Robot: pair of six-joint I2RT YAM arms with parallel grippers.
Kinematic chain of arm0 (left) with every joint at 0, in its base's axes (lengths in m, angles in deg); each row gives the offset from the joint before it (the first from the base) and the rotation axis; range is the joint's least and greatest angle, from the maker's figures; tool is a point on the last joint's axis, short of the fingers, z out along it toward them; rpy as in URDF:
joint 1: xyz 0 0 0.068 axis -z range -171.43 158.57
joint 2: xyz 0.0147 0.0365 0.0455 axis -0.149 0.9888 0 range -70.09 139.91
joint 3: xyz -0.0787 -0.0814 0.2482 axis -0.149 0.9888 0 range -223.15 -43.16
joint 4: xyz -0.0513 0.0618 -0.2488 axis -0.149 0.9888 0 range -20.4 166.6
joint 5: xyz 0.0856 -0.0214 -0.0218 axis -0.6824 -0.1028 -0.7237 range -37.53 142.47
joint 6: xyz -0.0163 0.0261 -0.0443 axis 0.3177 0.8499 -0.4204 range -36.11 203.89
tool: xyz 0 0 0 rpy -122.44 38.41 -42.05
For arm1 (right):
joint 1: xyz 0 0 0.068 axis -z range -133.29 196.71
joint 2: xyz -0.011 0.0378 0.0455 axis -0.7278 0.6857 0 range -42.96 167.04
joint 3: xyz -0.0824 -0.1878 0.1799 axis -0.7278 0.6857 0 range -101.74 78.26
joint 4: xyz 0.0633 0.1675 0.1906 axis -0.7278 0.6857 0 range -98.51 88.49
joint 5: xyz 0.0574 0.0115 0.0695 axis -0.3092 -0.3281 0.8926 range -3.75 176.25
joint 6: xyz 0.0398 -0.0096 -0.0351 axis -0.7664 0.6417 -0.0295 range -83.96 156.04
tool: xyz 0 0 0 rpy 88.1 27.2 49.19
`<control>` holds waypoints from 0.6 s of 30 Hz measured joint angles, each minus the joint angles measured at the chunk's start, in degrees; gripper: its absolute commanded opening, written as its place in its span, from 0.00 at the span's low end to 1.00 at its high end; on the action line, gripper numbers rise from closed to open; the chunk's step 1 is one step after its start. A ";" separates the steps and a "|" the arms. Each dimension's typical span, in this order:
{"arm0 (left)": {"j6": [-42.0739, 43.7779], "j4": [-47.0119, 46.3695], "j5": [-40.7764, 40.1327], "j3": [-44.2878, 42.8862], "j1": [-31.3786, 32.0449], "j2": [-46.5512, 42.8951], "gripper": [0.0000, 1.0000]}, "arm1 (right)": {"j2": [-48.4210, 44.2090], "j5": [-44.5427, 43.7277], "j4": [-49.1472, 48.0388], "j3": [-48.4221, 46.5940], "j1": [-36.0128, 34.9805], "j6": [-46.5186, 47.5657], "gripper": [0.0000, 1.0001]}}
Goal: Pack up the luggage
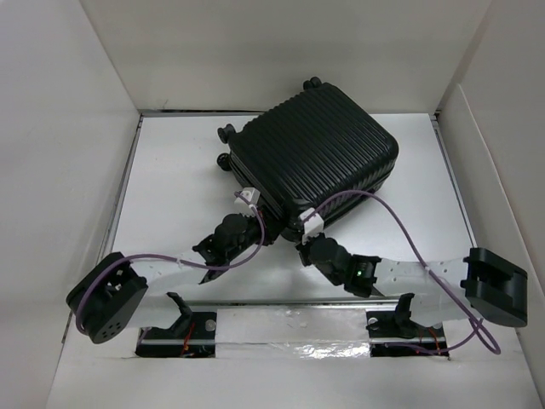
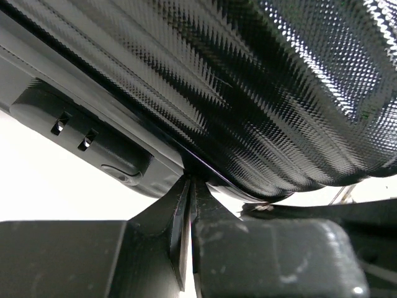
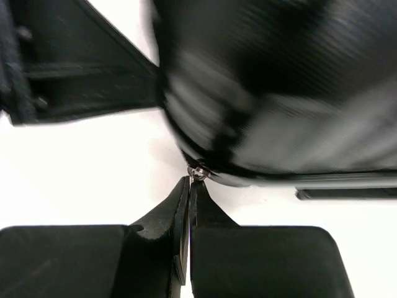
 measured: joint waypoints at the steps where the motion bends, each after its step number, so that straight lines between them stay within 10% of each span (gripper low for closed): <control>1: -0.24 -0.22 -0.28 -0.28 0.42 0.52 0.00 | 1.14 -1.42 1.49 -1.55 -0.76 0.02 0.00; 6: -1.36 -2.21 -1.40 -1.99 1.09 4.07 0.00 | 8.55 -6.51 2.12 -7.32 -1.49 0.85 0.00; 13: -1.40 2.78 -1.03 -1.36 -3.67 2.51 0.81 | 8.57 -8.00 -2.05 -5.99 -1.51 1.09 0.00; 18: -1.66 9.94 -3.45 -1.18 -9.22 -10.08 0.87 | 2.49 -1.97 -4.42 -0.55 -2.71 -1.97 0.00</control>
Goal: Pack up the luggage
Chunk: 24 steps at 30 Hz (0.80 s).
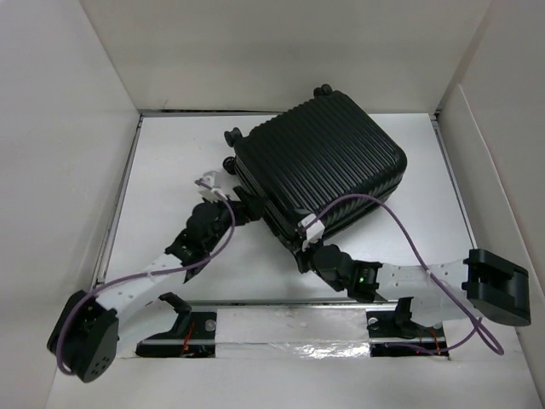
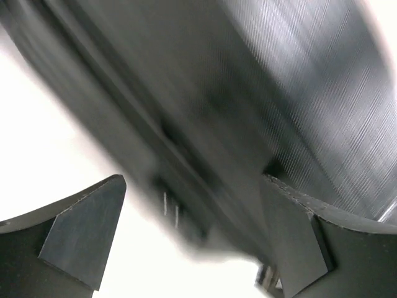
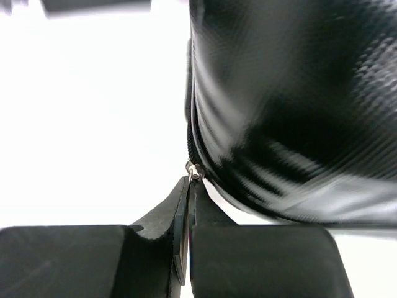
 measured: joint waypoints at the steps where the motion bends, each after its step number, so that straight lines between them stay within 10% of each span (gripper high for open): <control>1: -0.15 0.20 -0.81 -0.33 -1.44 -2.56 0.87 | -1.14 1.51 -0.13 0.87 -0.57 -0.48 0.00; 10: -5.29 1.42 2.05 -18.86 -22.32 5.18 0.86 | -4.04 11.34 -0.20 2.58 -4.20 -1.11 0.00; 24: -3.76 12.46 10.43 -42.56 -23.43 33.40 0.82 | -4.04 13.77 -1.11 2.99 -2.47 -0.96 0.00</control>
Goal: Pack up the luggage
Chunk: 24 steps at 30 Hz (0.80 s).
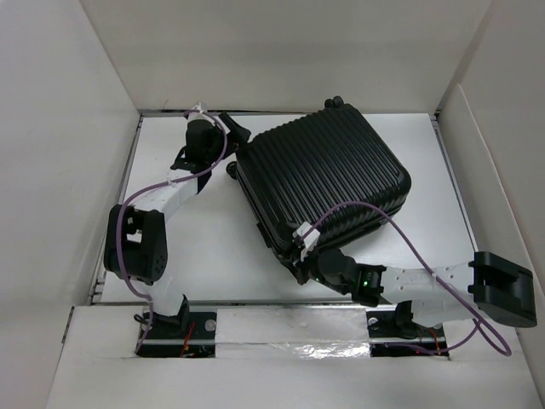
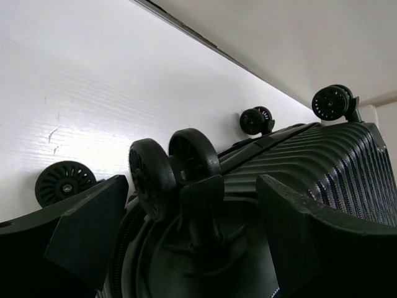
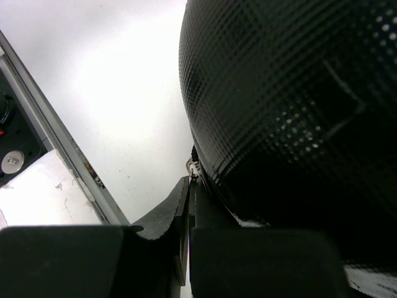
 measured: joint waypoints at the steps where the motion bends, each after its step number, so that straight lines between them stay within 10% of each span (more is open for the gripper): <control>1: -0.02 0.44 0.39 -0.33 0.00 0.39 0.81 | 0.00 0.15 -0.22 0.04 0.09 0.00 0.00; 15: -2.73 -2.54 4.44 -6.93 -0.37 8.76 0.56 | 0.15 1.09 -1.14 0.35 1.27 -0.13 0.00; 18: -4.22 -4.28 4.46 -6.93 -0.44 9.77 0.38 | 0.13 1.40 -1.22 0.44 1.62 -0.20 0.00; 20: -5.22 -5.49 4.42 -6.56 -0.70 9.94 0.02 | 0.13 1.86 -1.27 0.44 2.01 -0.20 0.00; 24: -6.23 -11.21 4.26 -3.56 -1.20 9.88 0.00 | -0.42 3.82 -1.40 0.90 3.78 -0.24 0.00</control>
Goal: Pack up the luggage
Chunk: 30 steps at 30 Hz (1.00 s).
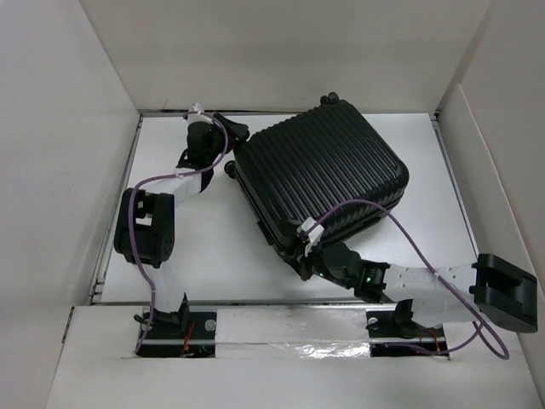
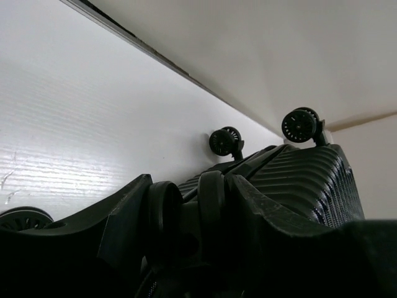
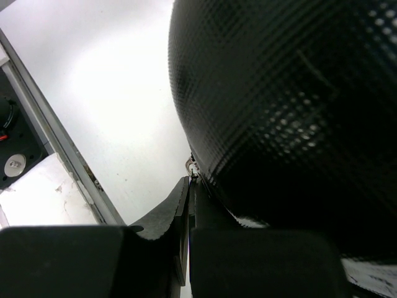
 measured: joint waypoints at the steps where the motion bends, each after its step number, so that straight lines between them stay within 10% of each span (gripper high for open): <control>1: -0.70 -2.75 -0.46 1.88 -0.48 -0.39 0.00 | -0.39 1.01 -0.11 0.44 0.83 -0.02 0.00; 12: -4.04 -20.13 -19.67 38.25 -4.90 -27.45 0.00 | -8.50 16.65 10.08 2.27 18.62 -0.87 0.00; 18: -6.14 -24.13 -29.66 53.31 2.16 -43.06 0.00 | -6.16 10.32 16.72 -2.23 27.28 0.90 0.00; 30: -5.03 -17.18 -23.19 54.12 25.11 -51.39 0.00 | 14.97 3.98 10.69 -19.04 8.37 1.70 0.00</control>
